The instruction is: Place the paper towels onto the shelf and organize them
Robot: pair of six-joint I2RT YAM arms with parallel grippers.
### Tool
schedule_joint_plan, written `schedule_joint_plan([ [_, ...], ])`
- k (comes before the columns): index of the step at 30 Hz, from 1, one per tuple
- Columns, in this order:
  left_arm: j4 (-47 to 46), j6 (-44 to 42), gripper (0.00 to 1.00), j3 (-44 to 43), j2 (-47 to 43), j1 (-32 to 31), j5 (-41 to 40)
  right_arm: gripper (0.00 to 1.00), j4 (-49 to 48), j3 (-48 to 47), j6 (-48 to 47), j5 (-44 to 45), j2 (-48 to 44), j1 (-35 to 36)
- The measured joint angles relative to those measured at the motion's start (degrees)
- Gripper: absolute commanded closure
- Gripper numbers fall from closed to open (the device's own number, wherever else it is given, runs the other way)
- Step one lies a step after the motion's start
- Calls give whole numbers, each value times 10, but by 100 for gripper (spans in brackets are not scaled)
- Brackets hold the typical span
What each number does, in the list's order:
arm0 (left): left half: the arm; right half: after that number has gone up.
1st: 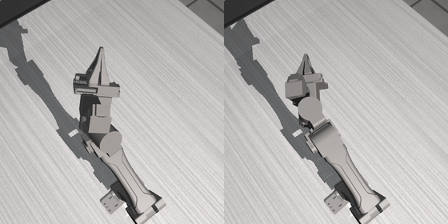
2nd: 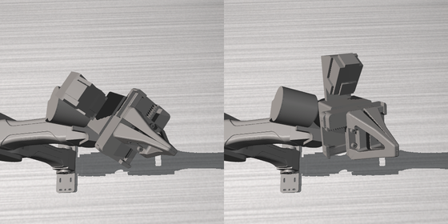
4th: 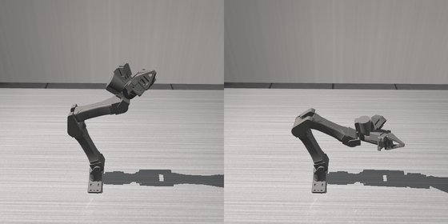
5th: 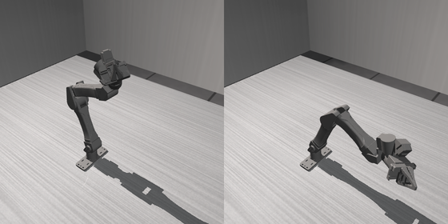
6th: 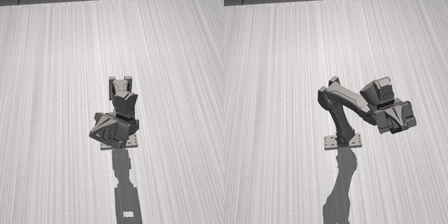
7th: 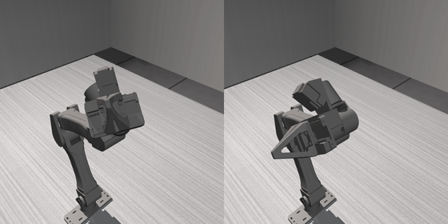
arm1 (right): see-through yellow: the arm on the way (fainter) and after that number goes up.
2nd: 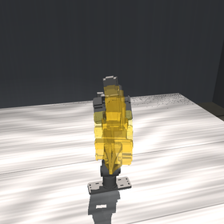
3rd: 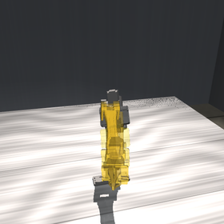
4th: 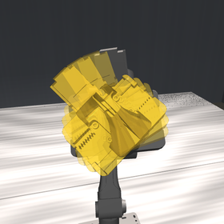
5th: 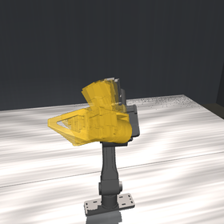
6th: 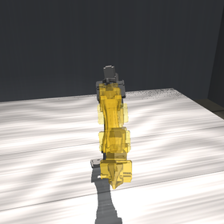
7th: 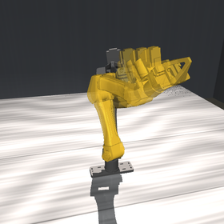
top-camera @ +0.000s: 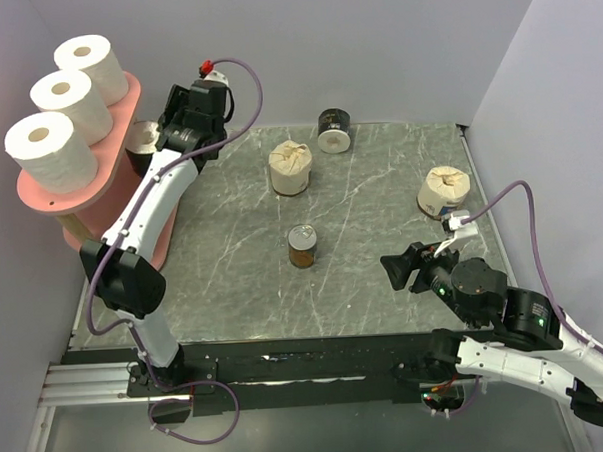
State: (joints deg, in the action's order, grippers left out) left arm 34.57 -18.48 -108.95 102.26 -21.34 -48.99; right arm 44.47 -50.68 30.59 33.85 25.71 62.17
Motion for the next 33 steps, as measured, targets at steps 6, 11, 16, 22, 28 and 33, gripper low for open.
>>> schedule_joint_plan([
  [6, 4, 3, 41, 51, -13, 0, 6, 28, 2, 0, 0, 0, -7, 0],
  [11, 3, 7, 44, 72, -3, 10, 2, 28, 4, 0, 0, 0, -9, 0],
  [16, 0, 6, 42, 72, -3, 26, -19, 28, 10, 0, 2, 0, -14, 0],
  [22, -10, -5, 42, 79, -3, 35, -45, 28, 10, 0, 3, 0, -17, 0],
  [28, -16, -10, 47, 83, -3, 45, -63, 28, 11, 0, 3, 0, -17, 0],
  [33, -26, -16, 50, 84, -3, 59, -75, 28, 15, 0, 3, 0, -17, 0],
])
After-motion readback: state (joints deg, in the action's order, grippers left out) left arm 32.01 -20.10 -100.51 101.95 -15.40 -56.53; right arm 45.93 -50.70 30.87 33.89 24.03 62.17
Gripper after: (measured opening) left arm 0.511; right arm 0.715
